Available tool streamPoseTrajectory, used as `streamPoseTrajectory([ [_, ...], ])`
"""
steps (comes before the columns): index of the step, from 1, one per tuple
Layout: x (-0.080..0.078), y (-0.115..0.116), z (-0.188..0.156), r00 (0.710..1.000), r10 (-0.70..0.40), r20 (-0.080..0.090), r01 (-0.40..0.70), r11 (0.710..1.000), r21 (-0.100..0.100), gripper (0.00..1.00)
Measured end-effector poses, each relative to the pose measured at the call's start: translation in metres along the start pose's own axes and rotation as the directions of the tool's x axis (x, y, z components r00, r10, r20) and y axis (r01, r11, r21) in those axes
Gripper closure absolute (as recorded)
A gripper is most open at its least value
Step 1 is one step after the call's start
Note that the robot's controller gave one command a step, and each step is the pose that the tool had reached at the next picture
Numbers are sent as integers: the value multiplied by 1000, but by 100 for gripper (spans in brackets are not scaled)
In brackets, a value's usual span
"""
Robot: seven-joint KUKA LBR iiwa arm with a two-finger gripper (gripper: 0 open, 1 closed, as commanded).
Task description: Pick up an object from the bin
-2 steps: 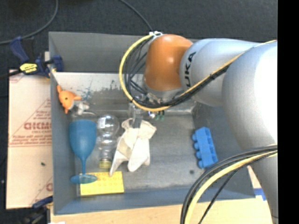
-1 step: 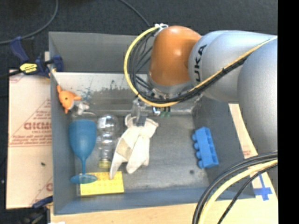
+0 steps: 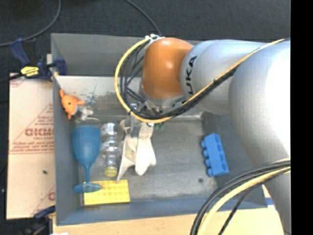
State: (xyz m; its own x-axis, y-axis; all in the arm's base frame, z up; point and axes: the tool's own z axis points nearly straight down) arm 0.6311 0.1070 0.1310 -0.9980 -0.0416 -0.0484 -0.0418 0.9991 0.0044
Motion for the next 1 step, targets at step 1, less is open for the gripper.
streamPoseTrajectory([
  [1, -4, 4, 62, 993, 116, -20, -116, 993, 1, 0],
])
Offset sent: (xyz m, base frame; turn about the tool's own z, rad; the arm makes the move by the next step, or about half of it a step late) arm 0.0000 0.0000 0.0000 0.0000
